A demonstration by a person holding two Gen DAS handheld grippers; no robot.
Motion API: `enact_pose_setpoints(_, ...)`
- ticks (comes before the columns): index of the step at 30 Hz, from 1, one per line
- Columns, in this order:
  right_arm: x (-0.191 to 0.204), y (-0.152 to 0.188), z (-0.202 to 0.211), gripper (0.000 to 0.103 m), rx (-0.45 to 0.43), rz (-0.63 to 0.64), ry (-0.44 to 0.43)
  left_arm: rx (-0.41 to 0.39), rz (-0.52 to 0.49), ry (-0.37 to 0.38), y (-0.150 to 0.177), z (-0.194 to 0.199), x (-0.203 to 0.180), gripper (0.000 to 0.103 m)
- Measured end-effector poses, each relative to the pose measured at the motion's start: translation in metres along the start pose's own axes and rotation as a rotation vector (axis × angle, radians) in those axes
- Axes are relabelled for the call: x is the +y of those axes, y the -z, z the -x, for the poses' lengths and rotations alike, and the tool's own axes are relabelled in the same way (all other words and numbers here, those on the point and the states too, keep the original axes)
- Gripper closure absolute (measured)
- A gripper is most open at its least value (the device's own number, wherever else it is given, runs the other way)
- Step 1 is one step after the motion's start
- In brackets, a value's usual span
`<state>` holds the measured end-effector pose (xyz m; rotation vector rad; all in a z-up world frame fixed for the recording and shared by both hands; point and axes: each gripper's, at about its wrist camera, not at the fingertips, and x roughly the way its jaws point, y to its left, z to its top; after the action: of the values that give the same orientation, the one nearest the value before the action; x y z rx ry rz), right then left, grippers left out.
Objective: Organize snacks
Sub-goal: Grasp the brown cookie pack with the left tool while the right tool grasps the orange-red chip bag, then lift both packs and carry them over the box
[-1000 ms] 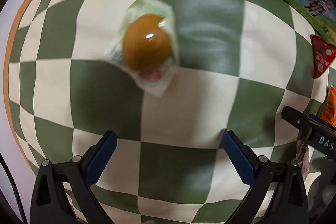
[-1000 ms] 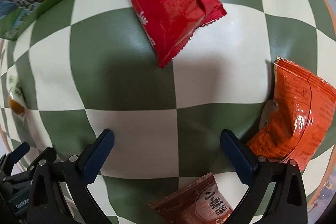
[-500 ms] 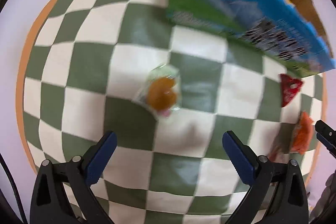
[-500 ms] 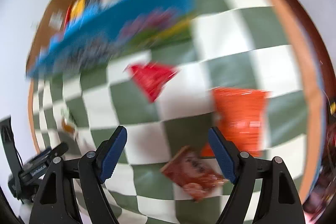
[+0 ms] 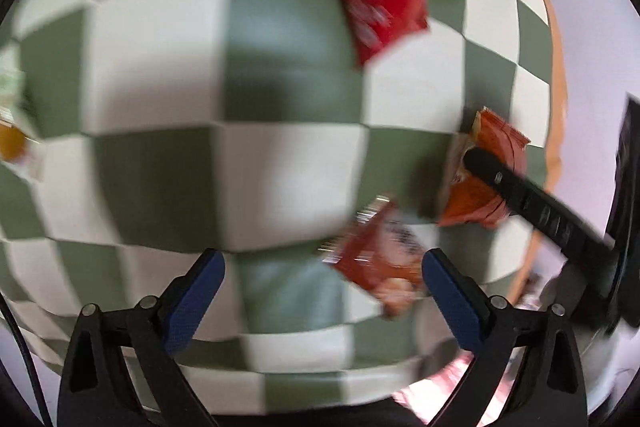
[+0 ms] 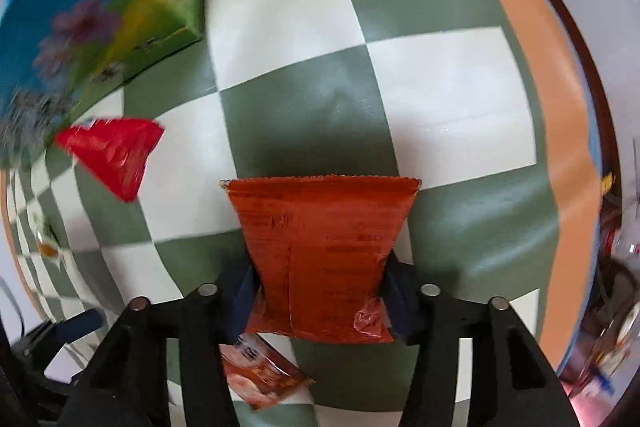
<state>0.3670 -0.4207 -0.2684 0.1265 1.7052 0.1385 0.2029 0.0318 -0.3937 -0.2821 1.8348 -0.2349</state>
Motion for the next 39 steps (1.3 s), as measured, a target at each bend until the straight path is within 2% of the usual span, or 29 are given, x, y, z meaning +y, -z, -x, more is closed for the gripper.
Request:
enact_pose_setpoints(2, -0.006, 0.01, 0.008, 0.05, -0.012, 0.021, 0.033, 0.055, 0.047, 0.063, -0.004, -0.014, -0.007, 0.015)
enact_pose_setpoints(3, -0.014, 0.015, 0.012, 0.05, -0.016, 0.013, 0.036, 0.076, 0.062, 0.08, -0.008, -0.021, -0.012, 0.016)
enact_pose_setpoints(6, -0.039, 0.028, 0.02, 0.05, -0.013, -0.035, 0.036, 0.157, 0.12, 0.114, -0.012, -0.047, -0.021, 0.017)
enact_pose_setpoints(10, -0.067, 0.038, 0.027, 0.05, -0.019, -0.105, 0.035, 0.226, 0.192, 0.108, -0.01, -0.078, -0.028, 0.016)
enact_pose_setpoints(12, -0.078, 0.044, 0.029, 0.049, -0.023, -0.133, 0.028, 0.208, 0.213, 0.087, -0.007, -0.08, -0.025, 0.02)
enact_pose_setpoints(13, -0.08, 0.046, 0.029, 0.049, -0.024, -0.142, 0.024, 0.196, 0.215, 0.062, -0.006, -0.08, -0.025, 0.028)
enact_pose_setpoints(14, -0.081, 0.046, 0.028, 0.049, -0.023, -0.145, 0.019, 0.187, 0.198, 0.044, -0.006, -0.078, -0.024, 0.034)
enact_pose_setpoints(17, -0.084, 0.051, 0.023, 0.049, -0.018, -0.142, 0.004, 0.166, 0.111, 0.014, 0.001, -0.072, -0.024, 0.043)
enact_pose_setpoints(20, -0.077, 0.056, 0.014, 0.049, -0.013, -0.128, -0.012, 0.103, -0.005, -0.07, 0.005, -0.06, -0.035, 0.044)
enact_pose_setpoints(24, -0.063, 0.052, 0.007, 0.049, -0.006, -0.098, -0.035, -0.036, -0.208, -0.264, 0.004, -0.035, -0.041, 0.044)
enact_pose_setpoints(26, -0.049, 0.051, 0.007, 0.049, -0.006, -0.077, -0.045, -0.104, -0.319, -0.388, 0.006, -0.022, -0.036, 0.044)
enact_pose_setpoints(30, -0.021, 0.051, -0.002, 0.049, 0.003, -0.023, -0.08, -0.161, -0.371, -0.509, 0.003, -0.008, -0.015, 0.044)
enact_pose_setpoints(34, 0.01, 0.051, -0.01, 0.049, 0.012, 0.044, -0.111, -0.156, -0.293, -0.459, -0.002, 0.011, 0.019, 0.042)
enact_pose_setpoints(36, 0.02, 0.05, -0.015, 0.049, 0.027, 0.062, -0.121, -0.114, -0.191, -0.368, -0.01, 0.014, 0.04, 0.033)
enact_pose_setpoints(37, 0.022, 0.048, -0.019, 0.049, 0.041, 0.065, -0.128, -0.09, -0.122, -0.306, -0.025, 0.019, 0.057, 0.025)
enact_pose_setpoints(39, 0.018, 0.046, -0.028, 0.047, 0.051, 0.063, -0.126, -0.085, 0.006, -0.196, -0.033, 0.028, 0.082, 0.023)
